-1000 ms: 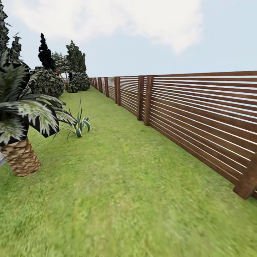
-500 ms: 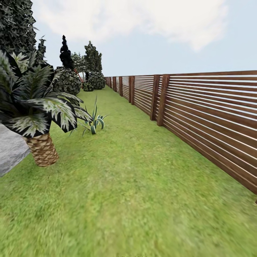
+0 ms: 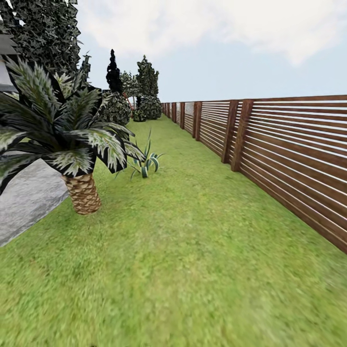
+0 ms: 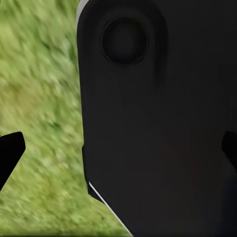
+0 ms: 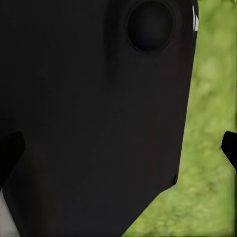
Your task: Take the three Easter eggs out of the wicker basket on the lawn in the garden, then place them on the lawn next to a single tree (choose any tree) so that all three eggs are next to the same tree and none are left in the basket.
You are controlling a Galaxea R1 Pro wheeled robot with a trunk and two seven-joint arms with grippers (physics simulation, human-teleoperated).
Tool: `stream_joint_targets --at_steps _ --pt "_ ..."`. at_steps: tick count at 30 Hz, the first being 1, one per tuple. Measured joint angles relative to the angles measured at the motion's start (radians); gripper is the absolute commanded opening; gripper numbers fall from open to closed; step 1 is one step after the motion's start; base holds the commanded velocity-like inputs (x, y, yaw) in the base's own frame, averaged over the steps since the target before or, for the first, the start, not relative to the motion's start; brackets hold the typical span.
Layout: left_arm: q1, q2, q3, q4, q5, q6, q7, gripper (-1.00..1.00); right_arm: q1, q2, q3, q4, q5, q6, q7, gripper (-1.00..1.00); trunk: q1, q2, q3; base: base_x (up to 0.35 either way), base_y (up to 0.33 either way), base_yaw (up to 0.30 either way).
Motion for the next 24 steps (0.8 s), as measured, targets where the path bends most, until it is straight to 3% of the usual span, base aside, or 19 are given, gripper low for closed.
stream_joint_targets --at_steps 24 --pt "0.000 0.000 0.000 0.000 0.000 -0.001 0.000 1.00 0.000 0.001 0.001 0.002 0.001 0.000 0.000 1.00 0.000 0.000 -0.009 -0.001 0.000 0.260"
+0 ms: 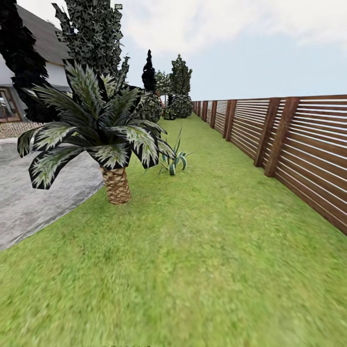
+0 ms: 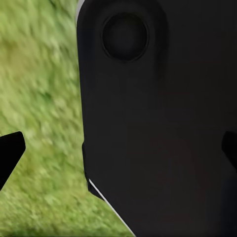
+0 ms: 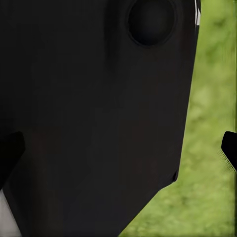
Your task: Take the three Easter eggs out of the wicker basket on the lawn in the garden, then place them on the lawn next to a single tree (choose any tree) so that all three eggs are next to the same tree and none are left in the basket.
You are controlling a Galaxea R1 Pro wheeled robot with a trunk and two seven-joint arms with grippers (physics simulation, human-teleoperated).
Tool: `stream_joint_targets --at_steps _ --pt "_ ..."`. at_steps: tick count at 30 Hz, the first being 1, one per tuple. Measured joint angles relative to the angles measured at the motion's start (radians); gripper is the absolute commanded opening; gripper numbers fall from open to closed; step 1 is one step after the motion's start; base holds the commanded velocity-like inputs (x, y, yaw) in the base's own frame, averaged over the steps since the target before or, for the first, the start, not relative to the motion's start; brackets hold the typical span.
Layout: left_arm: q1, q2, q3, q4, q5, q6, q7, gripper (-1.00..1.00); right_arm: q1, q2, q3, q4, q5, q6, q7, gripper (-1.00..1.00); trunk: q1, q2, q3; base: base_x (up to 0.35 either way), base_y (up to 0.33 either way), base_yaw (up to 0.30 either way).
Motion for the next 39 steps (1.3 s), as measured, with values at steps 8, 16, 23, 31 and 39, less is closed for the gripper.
stream_joint_targets --at_steps 8,16,23,31,39 --pt "0.000 0.000 0.000 0.001 0.000 0.001 0.000 1.00 0.000 -0.001 0.000 0.000 0.000 0.000 0.000 1.00 0.000 0.000 -0.003 0.000 0.000 0.260" --pt "0.000 0.001 -0.001 0.002 -0.001 0.001 0.000 1.00 0.000 -0.001 0.001 0.000 0.001 0.000 0.000 1.00 0.000 0.000 -0.006 0.000 0.000 0.260" --pt "0.000 0.001 -0.003 0.002 -0.001 0.002 0.002 1.00 0.000 -0.001 0.001 0.000 0.001 0.000 0.000 1.00 0.000 0.000 -0.009 0.000 0.000 0.260" --pt "0.000 0.001 -0.001 0.001 0.001 0.001 0.003 1.00 0.000 -0.001 0.003 0.000 0.003 0.000 0.000 1.00 0.000 0.000 -0.012 0.000 0.000 0.260" --pt "0.000 0.002 0.000 0.001 0.001 0.001 0.003 1.00 0.000 -0.001 0.002 0.003 0.005 0.000 0.000 1.00 0.000 0.000 -0.015 0.000 0.000 0.251"
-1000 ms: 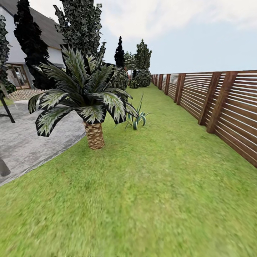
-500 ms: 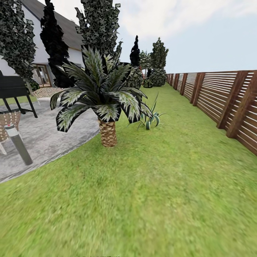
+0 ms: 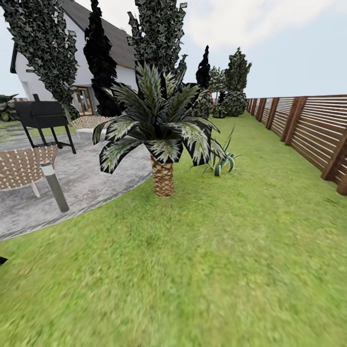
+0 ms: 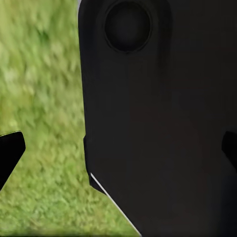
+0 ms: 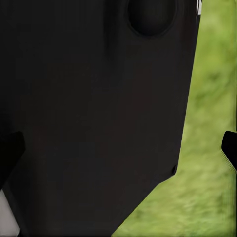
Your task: Take the three Easter eggs out of the wicker basket on the lawn in the garden, then place them on the lawn next to a single tree (choose any tree) so that all three eggs are next to the same tree and none are left in the basket.
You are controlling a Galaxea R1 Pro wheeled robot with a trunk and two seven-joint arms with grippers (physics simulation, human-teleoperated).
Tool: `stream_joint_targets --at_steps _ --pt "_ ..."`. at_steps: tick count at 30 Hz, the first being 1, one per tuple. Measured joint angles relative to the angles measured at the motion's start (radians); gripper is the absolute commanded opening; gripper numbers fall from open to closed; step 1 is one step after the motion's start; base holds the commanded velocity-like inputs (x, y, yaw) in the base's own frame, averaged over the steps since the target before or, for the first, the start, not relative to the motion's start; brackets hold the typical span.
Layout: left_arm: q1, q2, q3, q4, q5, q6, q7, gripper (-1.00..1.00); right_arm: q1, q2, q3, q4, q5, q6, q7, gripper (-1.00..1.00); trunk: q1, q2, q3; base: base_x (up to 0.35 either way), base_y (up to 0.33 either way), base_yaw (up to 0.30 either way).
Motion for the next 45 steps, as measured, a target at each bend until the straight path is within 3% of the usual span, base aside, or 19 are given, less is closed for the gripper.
stream_joint_targets --at_steps 45 --pt "0.000 -0.001 -0.001 0.000 -0.002 0.000 -0.003 1.00 0.000 0.002 0.005 -0.003 0.004 0.000 0.000 1.00 0.000 0.000 -0.024 0.000 0.000 0.240"
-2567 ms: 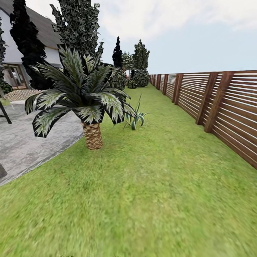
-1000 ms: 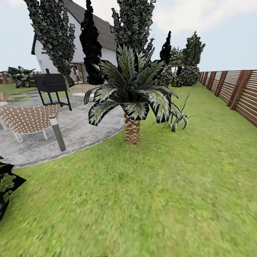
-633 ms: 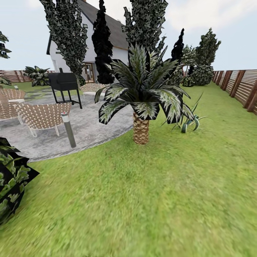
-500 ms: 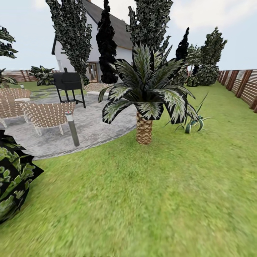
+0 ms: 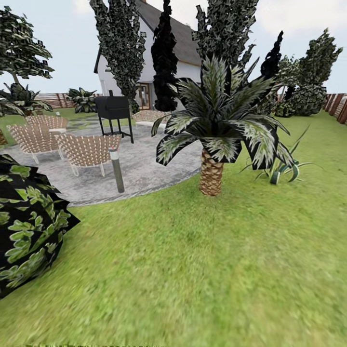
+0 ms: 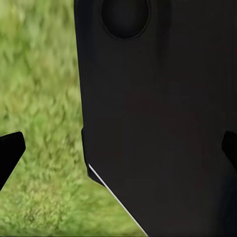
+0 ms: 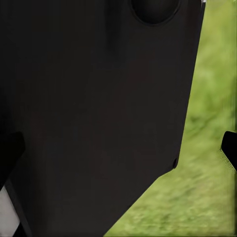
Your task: Take the three Easter eggs out of the wicker basket on the lawn in the garden, then place them on the lawn next to a single tree (choose any tree) so that all three eggs are next to the same tree and none are left in the basket.
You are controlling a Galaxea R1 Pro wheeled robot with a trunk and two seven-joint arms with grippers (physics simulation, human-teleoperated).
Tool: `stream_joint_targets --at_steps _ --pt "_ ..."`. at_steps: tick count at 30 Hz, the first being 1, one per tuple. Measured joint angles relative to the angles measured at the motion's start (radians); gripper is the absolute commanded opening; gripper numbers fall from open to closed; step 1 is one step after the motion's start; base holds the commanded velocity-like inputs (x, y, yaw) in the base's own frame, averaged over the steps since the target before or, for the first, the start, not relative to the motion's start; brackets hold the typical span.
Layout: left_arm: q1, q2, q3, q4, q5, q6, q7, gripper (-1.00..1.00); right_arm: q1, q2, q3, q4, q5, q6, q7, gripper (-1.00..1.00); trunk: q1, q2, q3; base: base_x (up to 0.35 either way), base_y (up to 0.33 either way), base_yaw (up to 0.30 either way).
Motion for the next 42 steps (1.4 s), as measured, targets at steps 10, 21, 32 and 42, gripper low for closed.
stream_joint_targets --at_steps 10,21,32,42 --pt "0.000 0.000 -0.001 -0.001 0.000 0.000 -0.001 1.00 0.000 0.000 0.000 0.000 -0.001 0.000 0.000 1.00 0.000 0.000 -0.005 -0.007 0.000 0.243" --pt "0.000 0.000 0.000 -0.001 -0.001 -0.020 -0.001 1.00 0.000 0.004 0.000 0.001 0.000 0.000 0.000 1.00 0.000 0.000 -0.010 -0.145 0.000 0.243" --pt "0.000 0.000 0.000 -0.001 -0.001 -0.045 -0.001 1.00 0.000 0.011 0.001 -0.001 0.001 0.000 0.000 1.00 0.000 0.000 -0.015 -0.068 0.000 0.243" --pt "0.000 0.000 0.000 -0.001 -0.001 -0.073 -0.001 1.00 0.000 0.019 0.002 -0.003 0.002 0.000 0.000 1.00 0.000 0.000 -0.020 -0.018 0.000 0.243"
